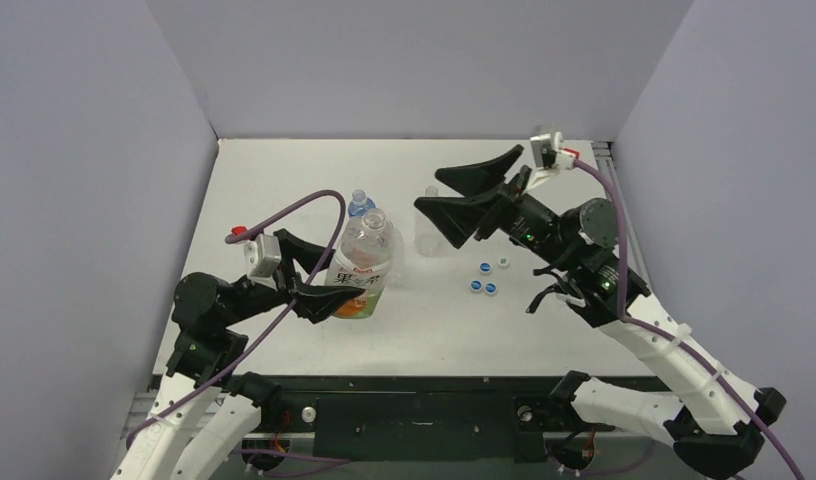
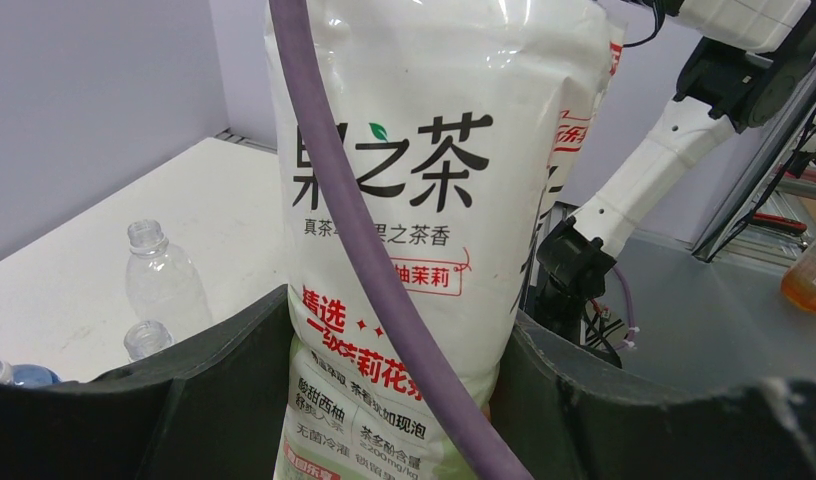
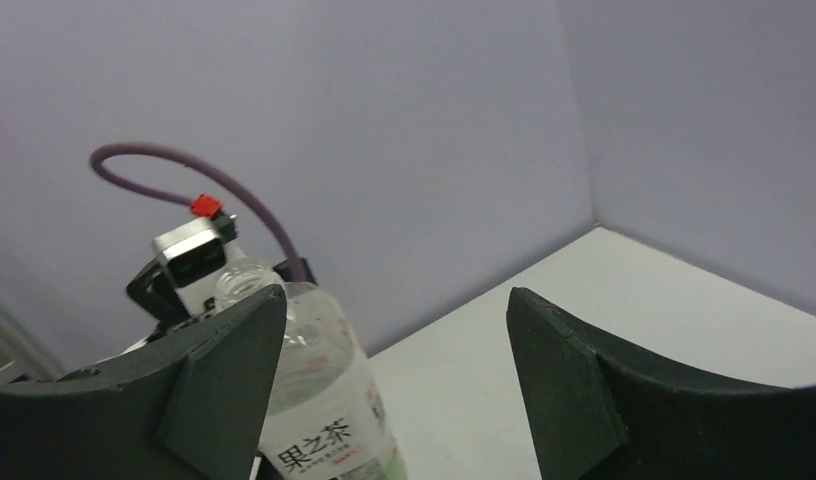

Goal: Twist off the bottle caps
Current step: Place the plastic bottle at the center of the board.

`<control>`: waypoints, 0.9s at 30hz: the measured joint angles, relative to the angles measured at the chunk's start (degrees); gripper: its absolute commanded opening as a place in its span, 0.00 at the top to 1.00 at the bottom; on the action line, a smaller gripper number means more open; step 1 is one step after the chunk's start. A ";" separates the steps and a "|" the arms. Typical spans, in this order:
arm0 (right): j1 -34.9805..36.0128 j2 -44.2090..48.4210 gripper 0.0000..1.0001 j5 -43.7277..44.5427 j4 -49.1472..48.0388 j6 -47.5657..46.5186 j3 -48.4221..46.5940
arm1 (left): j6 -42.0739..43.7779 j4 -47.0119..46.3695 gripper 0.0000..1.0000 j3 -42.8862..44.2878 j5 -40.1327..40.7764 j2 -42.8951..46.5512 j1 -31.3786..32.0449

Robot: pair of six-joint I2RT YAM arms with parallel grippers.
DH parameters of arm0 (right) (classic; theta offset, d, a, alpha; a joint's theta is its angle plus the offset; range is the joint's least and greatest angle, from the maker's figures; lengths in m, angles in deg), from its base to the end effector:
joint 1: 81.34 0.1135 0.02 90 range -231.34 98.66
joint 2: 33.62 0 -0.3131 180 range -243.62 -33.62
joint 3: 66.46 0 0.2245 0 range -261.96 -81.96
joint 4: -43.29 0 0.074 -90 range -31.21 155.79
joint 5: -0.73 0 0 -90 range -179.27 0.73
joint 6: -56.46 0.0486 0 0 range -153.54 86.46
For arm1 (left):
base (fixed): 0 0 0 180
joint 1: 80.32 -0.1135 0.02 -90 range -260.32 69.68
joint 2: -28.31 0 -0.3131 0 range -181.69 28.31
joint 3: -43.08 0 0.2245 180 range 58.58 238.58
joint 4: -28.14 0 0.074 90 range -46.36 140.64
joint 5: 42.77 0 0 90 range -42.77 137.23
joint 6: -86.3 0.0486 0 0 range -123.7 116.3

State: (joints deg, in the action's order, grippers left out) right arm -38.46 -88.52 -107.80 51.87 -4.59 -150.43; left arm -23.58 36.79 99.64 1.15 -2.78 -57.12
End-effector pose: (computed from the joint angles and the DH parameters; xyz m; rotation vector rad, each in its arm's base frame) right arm 0.0984 0.1125 0.5208 -0.4620 1.2560 1.2735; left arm 0.0392 -0.0549 0.4029 0.7645 1.2492 -1.1312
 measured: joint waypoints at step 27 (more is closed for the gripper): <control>12.26 -15.23 1.00 -8.26 2.75 -5.92 -11.74 | -0.33 1.51 0.02 -0.31 1.36 -1.77 -0.04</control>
State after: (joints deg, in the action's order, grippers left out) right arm -26.20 -103.75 -116.06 54.63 -10.51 -162.16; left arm -23.90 38.30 99.33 2.50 -4.56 -57.16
